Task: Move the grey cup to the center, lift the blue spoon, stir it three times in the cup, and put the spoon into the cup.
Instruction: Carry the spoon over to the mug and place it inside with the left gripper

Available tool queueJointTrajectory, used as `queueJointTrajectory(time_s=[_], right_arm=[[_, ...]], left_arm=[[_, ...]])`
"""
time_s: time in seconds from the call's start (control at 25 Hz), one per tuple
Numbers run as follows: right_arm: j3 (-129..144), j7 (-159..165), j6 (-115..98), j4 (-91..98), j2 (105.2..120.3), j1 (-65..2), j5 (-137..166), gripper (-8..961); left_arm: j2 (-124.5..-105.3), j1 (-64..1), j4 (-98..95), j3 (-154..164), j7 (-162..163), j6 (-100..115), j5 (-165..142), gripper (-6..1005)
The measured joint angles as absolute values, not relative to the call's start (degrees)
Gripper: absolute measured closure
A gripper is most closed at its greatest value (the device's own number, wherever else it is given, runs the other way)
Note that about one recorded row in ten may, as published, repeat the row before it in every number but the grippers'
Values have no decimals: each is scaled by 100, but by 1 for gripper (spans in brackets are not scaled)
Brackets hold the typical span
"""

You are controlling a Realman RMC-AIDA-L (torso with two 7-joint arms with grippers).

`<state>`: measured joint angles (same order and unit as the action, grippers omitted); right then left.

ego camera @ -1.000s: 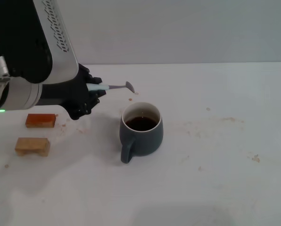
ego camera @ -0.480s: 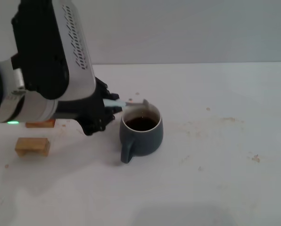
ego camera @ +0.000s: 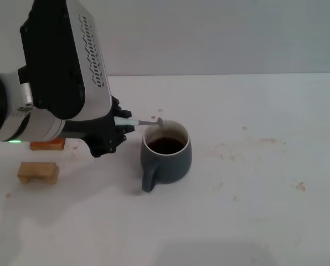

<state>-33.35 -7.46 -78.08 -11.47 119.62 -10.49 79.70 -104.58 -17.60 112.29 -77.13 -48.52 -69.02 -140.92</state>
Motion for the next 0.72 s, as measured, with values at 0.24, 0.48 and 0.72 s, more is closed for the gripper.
queueJointTrajectory(time_s=[0.24, 0.48, 0.72], right_arm=[[-3308, -747, -7854, -1195, 11962, -1031, 7971, 954], [-3245, -747, -7924, -1275, 11963, -989, 7971, 954], [-3243, -748, -7945, -1276, 11961, -981, 7971, 954]], left_arm=[[-10465, -1821, 10984, -7691, -4923, -6851, -14125, 822], [-10473, -1897, 10781, -7615, -4986, -6826, -14126, 823], [-10506, -2010, 10607, -7488, -5013, -6789, -14133, 823]])
